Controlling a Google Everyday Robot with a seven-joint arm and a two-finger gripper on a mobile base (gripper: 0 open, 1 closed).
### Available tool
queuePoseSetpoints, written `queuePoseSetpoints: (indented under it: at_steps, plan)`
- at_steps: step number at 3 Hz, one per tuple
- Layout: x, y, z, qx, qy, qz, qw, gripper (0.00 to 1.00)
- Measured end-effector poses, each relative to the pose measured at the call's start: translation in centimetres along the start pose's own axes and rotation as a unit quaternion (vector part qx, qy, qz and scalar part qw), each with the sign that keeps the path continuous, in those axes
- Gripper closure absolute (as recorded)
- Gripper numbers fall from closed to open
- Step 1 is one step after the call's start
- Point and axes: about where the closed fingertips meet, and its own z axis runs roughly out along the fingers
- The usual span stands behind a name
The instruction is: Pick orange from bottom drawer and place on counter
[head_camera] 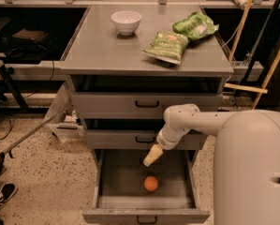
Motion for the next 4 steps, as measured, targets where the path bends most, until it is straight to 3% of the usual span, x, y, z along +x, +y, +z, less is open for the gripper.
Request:
queuePoseSetpoints:
  at_steps: [1,2,3,4]
  plan:
    - [1.3,-0.4,0.0,0.004,-0.028,-0.036,0.999,0.0]
    - [4.9,-0.6,-1.7,0.034,-0.082,-0.119,0.9889,0.0]
    - [7.2,-1.3,-2.3,0.046,-0.092,-0.155,0.9826,0.0]
    - [7.1,-1.3,-2.2,0.045,-0.09,-0.157,0.9825,0.0]
